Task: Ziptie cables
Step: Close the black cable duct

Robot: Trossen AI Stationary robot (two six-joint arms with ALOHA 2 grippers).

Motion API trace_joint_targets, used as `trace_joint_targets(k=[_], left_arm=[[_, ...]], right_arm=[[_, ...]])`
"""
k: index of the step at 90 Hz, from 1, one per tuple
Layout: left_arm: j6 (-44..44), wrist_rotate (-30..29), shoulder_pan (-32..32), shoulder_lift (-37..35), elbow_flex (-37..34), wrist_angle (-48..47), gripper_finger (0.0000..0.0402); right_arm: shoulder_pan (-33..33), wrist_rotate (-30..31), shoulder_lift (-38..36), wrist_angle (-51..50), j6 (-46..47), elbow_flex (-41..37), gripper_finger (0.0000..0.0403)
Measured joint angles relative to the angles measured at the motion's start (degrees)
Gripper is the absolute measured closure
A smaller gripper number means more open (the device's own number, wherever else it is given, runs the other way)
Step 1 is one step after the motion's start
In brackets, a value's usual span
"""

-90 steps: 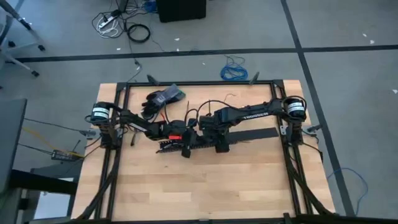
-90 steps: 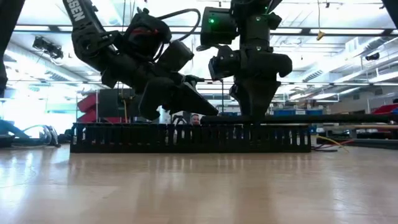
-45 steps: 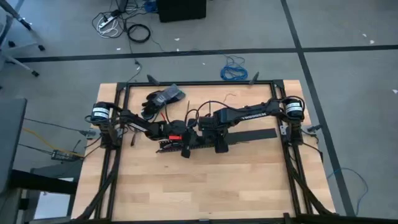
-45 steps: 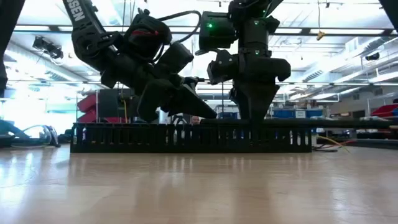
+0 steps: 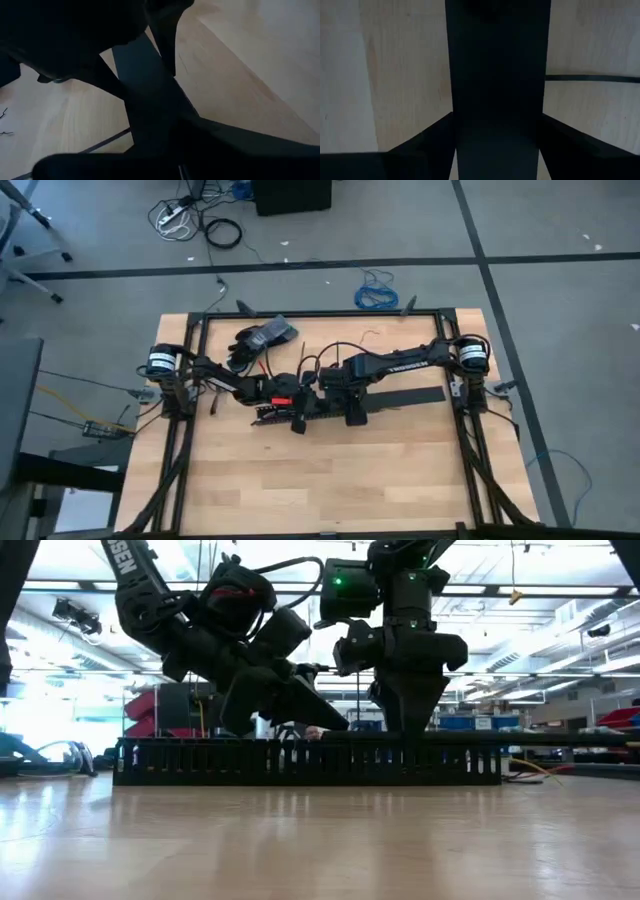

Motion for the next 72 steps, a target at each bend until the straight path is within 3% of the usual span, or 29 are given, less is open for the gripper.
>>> trace_joint_targets(k=[72], left_arm=[[-0.59,0.00,-0.01,2.62,0.11,3.01,0.0376]], right_arm=[[0.00,0.04,0.11,-0.13,0.15,-0.13,0.0161]])
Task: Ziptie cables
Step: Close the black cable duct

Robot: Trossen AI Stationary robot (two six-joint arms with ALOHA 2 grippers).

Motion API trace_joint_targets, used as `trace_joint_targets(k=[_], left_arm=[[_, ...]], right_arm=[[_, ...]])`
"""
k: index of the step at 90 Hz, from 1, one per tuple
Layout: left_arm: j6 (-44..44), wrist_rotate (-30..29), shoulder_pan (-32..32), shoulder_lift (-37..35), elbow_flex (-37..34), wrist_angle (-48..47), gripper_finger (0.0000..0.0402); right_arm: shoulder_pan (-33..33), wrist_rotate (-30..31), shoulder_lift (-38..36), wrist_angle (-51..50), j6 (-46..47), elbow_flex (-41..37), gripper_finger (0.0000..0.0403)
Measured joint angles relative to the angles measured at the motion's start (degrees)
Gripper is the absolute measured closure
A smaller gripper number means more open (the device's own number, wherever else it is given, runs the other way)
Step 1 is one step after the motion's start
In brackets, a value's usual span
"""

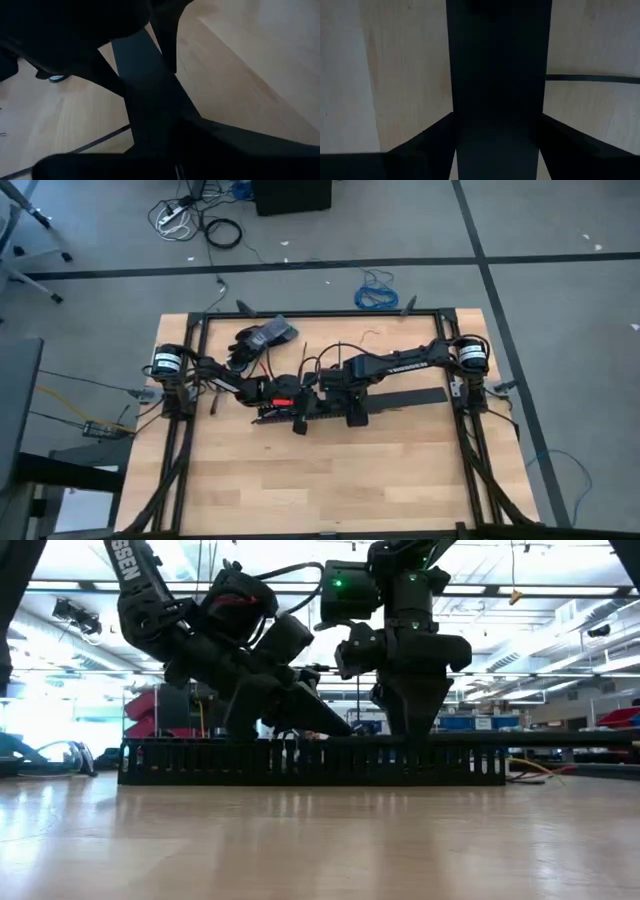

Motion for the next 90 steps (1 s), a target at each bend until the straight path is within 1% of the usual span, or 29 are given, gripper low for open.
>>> trace_joint_targets(k=[23,39,56,68,81,90], left_arm=[[-0.24,0.00,0.00,0.00,0.00,-0.23,0.0376],[-0.24,-0.04,0.00,0.02,0.00,-0.50,0.0376],[-0.24,-0.04,0.00,0.02,0.00,-0.89,0.0376],[-0.24,-0.04,0.00,0.02,0.00,-0.92,0.0376],[-0.26,-0.07,0.00,0.02,0.00,-0.98,0.0376],[-0.26,-0.07,0.00,0.02,0.00,-1.05,0.0376]], right_arm=[[0.00,0.06,0.00,0.36,-0.04,0.00,0.0143],[0.02,1.53,0.00,0.56,0.59,0.00,0.0126],[0.02,1.92,0.00,0.50,1.49,0.06,0.0104],[0.10,2.11,0.00,0.03,2.36,1.61,0.0084],[0.76,2.27,0.00,-3.75,1.02,4.81,0.0065],[1.18,3.43,0.00,-6.62,1.12,6.31,0.0060]])
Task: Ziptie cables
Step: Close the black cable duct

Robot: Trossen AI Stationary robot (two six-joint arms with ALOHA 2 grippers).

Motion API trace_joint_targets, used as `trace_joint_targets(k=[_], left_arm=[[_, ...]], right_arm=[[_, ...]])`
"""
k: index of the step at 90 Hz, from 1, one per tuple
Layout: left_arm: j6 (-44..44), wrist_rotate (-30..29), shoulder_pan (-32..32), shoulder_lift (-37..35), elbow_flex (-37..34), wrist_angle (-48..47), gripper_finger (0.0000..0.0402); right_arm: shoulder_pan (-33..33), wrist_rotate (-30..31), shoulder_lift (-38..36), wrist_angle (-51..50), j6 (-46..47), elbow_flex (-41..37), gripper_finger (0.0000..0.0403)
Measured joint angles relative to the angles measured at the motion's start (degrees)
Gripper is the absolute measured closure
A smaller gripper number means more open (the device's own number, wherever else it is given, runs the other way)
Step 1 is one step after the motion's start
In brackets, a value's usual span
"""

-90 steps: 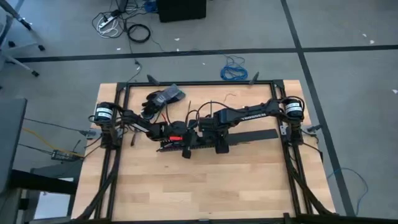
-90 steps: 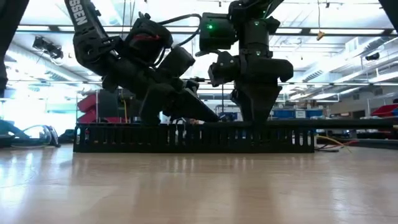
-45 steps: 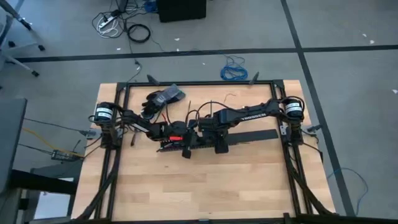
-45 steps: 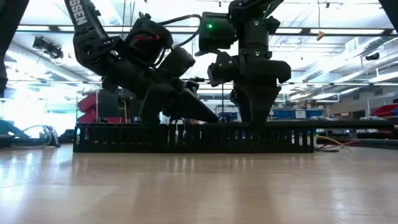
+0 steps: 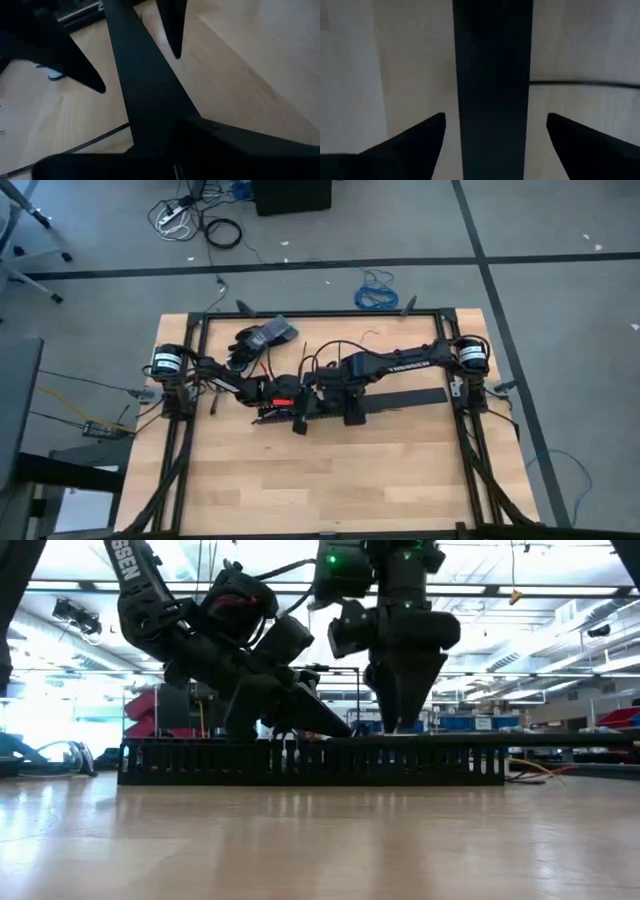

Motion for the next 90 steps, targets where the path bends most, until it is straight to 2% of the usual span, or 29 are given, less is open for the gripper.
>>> trace_joint_targets(k=[14,26,34,50,54,81,90], left_arm=[[0.00,0.02,0.00,0.00,0.00,-0.07,0.0376],[0.00,0.01,0.00,0.00,0.00,-0.11,0.0376],[-0.01,0.02,0.00,0.00,0.00,-0.13,0.0376],[-0.31,0.00,0.00,0.00,0.00,-0.17,0.0376],[-0.37,0.00,0.00,0.00,0.00,-0.17,0.0376],[-0.56,0.01,0.00,0.00,0.00,-0.33,0.0376],[-0.57,0.00,0.00,0.00,0.00,-0.40,0.0376]], right_arm=[[0.57,4.93,0.00,-3.75,0.10,0.70,0.0079],[0.91,5.92,0.00,-5.62,0.78,0.70,0.0128],[1.03,6.98,0.00,-7.29,0.81,0.70,0.0186],[0.97,7.55,0.00,-10.84,0.61,0.70,0.0361],[0.91,7.33,-0.02,-11.35,0.42,0.70,0.0384],[0.55,3.10,-0.03,-12.40,1.70,0.62,0.0402],[0.50,1.00,-0.17,-9.52,1.76,-2.13,0.0402]])
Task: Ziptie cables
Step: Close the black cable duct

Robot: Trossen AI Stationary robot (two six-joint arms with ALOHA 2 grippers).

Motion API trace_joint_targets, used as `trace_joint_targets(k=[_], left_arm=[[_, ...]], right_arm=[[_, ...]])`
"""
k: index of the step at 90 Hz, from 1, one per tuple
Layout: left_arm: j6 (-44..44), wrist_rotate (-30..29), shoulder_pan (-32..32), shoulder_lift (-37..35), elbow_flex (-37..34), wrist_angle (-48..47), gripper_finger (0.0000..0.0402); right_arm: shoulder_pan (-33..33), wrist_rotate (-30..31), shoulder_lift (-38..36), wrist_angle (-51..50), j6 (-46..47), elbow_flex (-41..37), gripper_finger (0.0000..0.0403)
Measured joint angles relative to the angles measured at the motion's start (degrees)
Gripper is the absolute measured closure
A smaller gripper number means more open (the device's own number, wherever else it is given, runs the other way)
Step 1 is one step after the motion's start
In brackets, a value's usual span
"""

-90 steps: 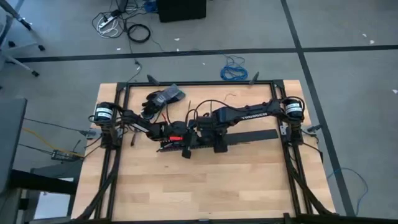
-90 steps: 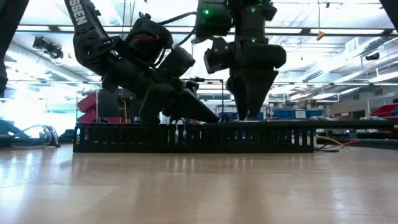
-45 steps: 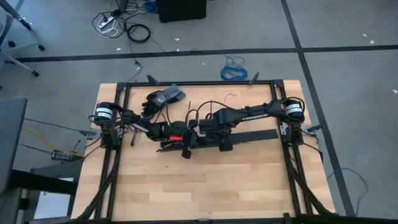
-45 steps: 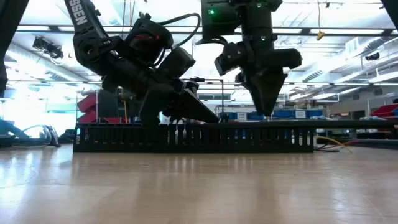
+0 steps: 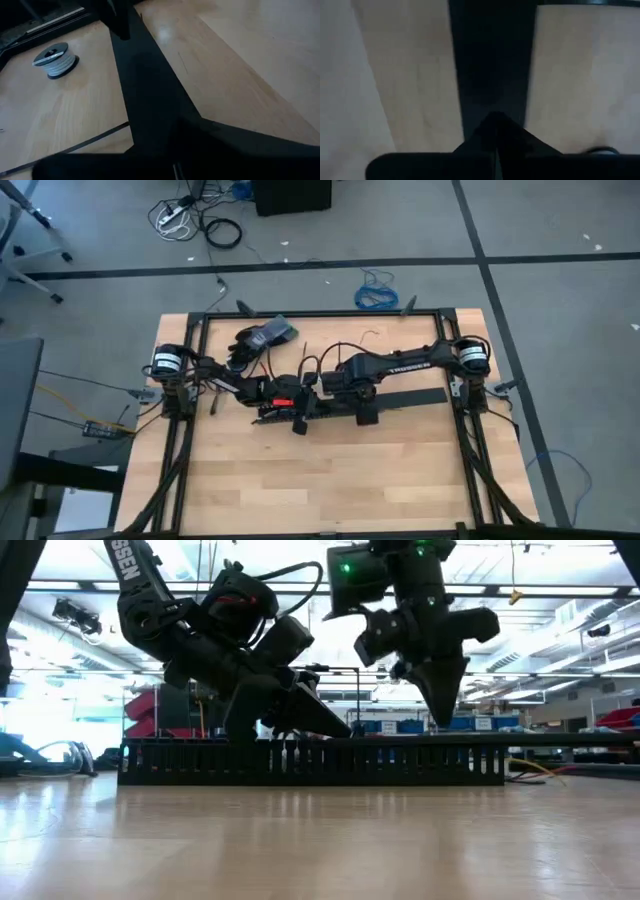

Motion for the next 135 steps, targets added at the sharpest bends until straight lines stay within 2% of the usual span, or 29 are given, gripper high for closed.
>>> trace_joint_targets(k=[15,31,42,65,101,135], left_arm=[[-0.04,-0.05,0.00,0.00,-0.02,-0.10,0.0376],[-0.04,-0.07,0.02,0.00,-0.06,-0.06,0.0376],[-0.04,-0.07,0.01,0.00,-0.07,-0.06,0.0376],[-2.88,-1.11,-0.02,0.00,-0.07,-0.17,0.0377],[-3.23,-3.19,-0.04,0.00,0.00,-0.91,0.0401],[-3.28,-3.19,-0.02,0.00,-0.02,-0.90,0.0401]], right_arm=[[-0.30,-1.00,-0.40,3.02,0.01,-3.64,0.0402],[-0.20,2.39,-1.81,2.85,-0.04,-2.31,0.0402],[-0.37,6.44,-6.22,2.83,0.61,0.41,0.0403],[0.14,6.23,-12.94,3.82,6.25,-0.49,0.0403],[1.20,3.14,-13.07,6.94,11.03,-8.74,0.0403],[-0.18,0.06,-13.24,16.89,12.28,-18.86,0.0403]])
